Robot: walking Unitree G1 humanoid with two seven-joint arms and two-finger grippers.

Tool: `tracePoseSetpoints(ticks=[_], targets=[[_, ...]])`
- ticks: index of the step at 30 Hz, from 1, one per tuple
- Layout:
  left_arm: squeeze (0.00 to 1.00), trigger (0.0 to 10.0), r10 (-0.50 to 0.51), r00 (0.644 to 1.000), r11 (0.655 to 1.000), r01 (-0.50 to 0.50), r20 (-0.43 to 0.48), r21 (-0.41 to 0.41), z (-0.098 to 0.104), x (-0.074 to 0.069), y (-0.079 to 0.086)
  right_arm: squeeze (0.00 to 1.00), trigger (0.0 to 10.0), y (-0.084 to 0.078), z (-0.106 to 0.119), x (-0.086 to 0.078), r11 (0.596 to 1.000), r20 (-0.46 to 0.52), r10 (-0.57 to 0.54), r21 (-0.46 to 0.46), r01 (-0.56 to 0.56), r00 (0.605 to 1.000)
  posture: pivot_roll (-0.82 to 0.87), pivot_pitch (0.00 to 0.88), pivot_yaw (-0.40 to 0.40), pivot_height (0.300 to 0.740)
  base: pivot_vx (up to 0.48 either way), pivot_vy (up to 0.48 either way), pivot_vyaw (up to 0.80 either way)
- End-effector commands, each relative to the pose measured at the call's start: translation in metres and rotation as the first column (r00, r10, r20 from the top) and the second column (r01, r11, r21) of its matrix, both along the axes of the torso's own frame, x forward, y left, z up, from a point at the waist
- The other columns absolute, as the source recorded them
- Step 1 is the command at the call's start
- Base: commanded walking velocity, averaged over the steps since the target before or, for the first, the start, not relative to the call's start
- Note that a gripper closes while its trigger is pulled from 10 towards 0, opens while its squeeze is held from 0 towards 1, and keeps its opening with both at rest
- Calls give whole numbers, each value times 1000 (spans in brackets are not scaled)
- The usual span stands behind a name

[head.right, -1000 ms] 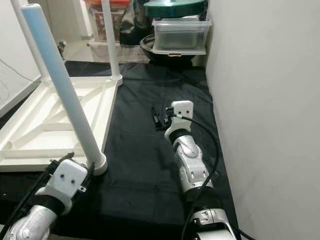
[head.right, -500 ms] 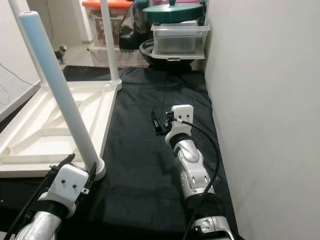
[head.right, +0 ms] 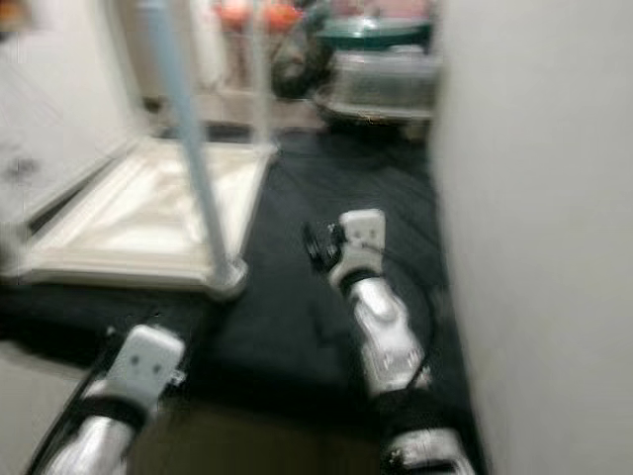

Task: Building children table

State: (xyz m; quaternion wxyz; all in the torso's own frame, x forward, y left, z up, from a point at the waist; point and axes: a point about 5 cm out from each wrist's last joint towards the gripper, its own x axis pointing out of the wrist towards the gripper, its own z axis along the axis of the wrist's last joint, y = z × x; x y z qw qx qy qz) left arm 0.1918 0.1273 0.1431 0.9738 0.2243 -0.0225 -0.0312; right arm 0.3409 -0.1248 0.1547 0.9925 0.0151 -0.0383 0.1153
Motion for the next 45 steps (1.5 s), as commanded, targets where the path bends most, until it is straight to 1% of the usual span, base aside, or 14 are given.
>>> tracePoseSetpoints(ticks=[1,2,4,6,8,11,15,18,29,40,45], targets=[[0,10000,16,1000,1000,-16,18,-12,1,3,3,0,10000,-1,-1,-1,1000,-7,-7,-11,7,1000,-42,3,2,740,0,0,0],[0,10000,16,1000,1000,-16,18,-12,1,3,3,0,10000,-1,-1,-1,1000,-7,-7,-11,7,1000,-42,3,2,740,0,0,0],[0,10000,32,999,999,-32,14,-39,0,3,4,0,10000,2,-2,-3,1000,-8,8,-13,-8,1000,-42,3,2,740,0,0,0],[0,10000,32,999,999,-32,14,-39,0,3,4,0,10000,2,-2,-3,1000,-8,8,-13,-8,1000,-42,3,2,740,0,0,0],[0,10000,49,999,997,-49,9,-60,0,4,5,0,10000,6,-3,-5,1000,-6,25,-20,-25,1000,-42,3,2,740,0,0,0],[0,10000,58,998,996,-58,9,-68,-1,4,6,0,10000,8,-3,-6,999,-4,31,-27,-31,1000,-42,3,2,740,0,0,0],[0,10000,94,996,988,-93,-4,-120,-4,4,9,0,10000,10,-5,-7,999,-7,42,-29,-42,999,-36,7,-6,740,0,0,0],[0,10000,101,995,987,-101,-8,-126,-4,4,10,0,10000,10,-5,-8,999,-8,43,-28,-44,999,-36,7,-6,740,0,0,0],[0,10000,111,994,983,-112,-19,-148,-7,4,12,0,10000,11,-7,-10,998,-17,48,-29,-48,999,-34,10,-4,740,0,480,0],[0,10000,126,992,978,-127,-16,-163,-6,7,14,0,10000,13,-4,-9,998,-12,50,-27,-50,999,-24,17,-8,740,0,480,0],[0,10000,151,989,974,-149,-4,-171,-3,10,16,0,10000,13,-3,-9,998,-4,50,-25,-50,999,-24,17,-8,740,0,57,0]])
